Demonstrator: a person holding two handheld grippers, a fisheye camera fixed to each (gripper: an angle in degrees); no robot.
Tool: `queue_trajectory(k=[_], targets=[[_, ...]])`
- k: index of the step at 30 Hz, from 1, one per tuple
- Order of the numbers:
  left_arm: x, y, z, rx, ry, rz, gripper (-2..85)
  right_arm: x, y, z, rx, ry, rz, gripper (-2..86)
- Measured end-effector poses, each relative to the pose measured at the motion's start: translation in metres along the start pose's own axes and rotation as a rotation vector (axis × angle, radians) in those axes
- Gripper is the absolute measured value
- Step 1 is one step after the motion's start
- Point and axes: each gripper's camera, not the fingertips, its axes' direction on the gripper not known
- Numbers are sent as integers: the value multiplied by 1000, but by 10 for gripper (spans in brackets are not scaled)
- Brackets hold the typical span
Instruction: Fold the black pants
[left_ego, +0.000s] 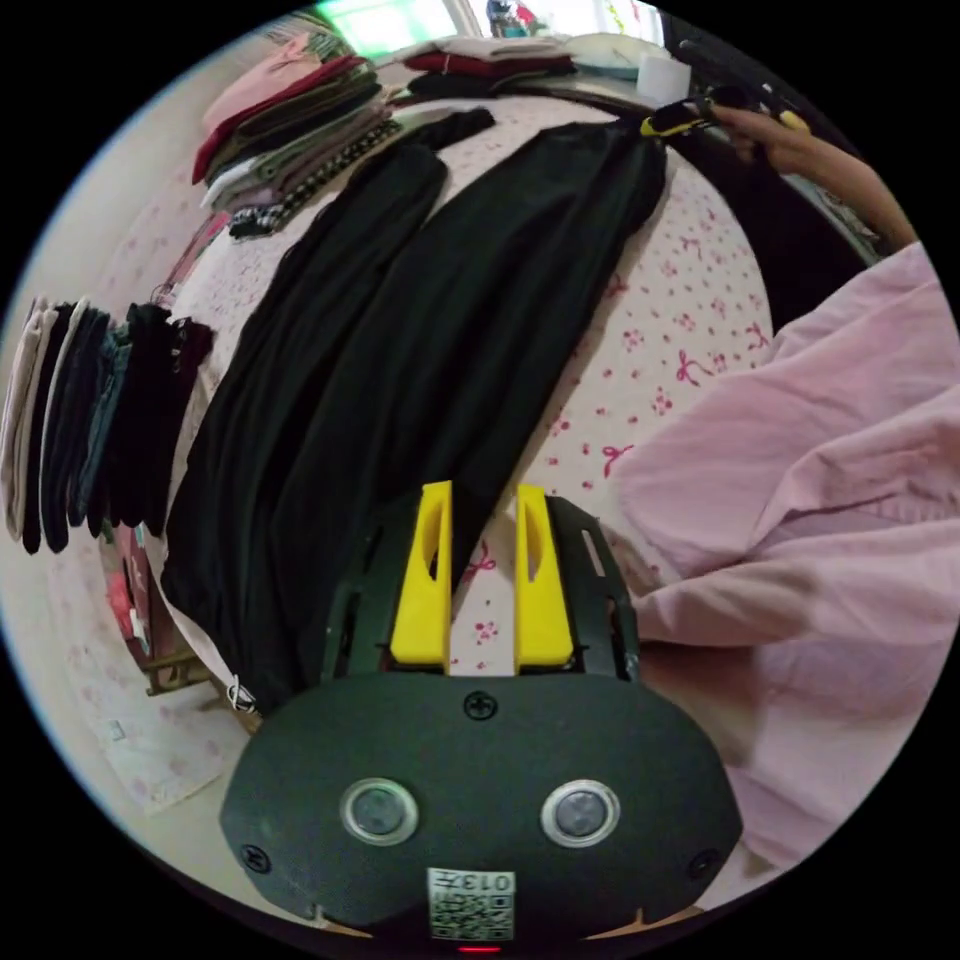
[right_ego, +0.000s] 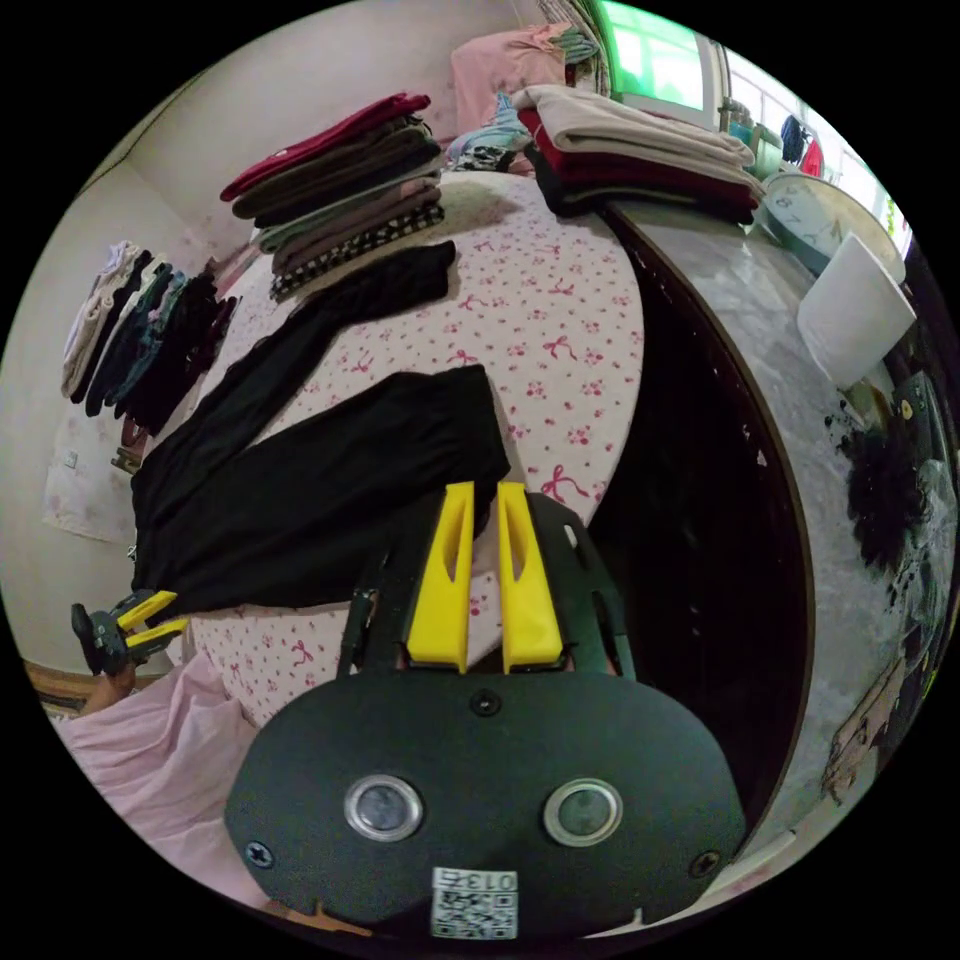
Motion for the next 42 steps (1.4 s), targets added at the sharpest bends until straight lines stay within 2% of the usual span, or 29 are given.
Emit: queue_trajectory(k=[1,3,6,11,14,17,19,21,23,27,30,35,38,42], targets=[[-2,-9,4,22,5,2,28,2,-3,-8,20,-10,-4,40],[-7,-23,12,-43,-22,7,16,5,-7,-21,51,-30,-10,37],[-18,-39,0,-20,82,37,6,3,-14,-50,114,-36,-63,36],[-38,-34,-45,136,331,-5,3,21,-3,-89,185,-34,-89,38],[-29,-38,-7,112,454,-68,3,39,7,-70,117,-41,-60,43],[-13,-45,38,-3,591,-57,4,47,12,-24,-75,17,-50,52],[-14,-46,37,34,642,-44,4,46,14,-13,-142,45,-73,64],[-31,-44,27,89,572,-82,4,48,13,-22,-106,61,-71,72],[-72,-41,21,146,438,-225,4,52,9,-35,-57,92,-31,78],[-116,-59,32,109,267,-318,6,43,-14,-53,37,64,-43,82],[-125,-94,51,25,178,-241,12,19,-38,-46,36,53,-130,85],[-91,-142,78,-99,-28,164,51,-18,-70,-17,-34,51,-289,92],[-85,-151,92,-124,-15,255,70,-34,-83,-2,-69,8,-390,95],[-93,-161,112,-189,24,259,79,-42,-98,17,-123,42,-449,104]])
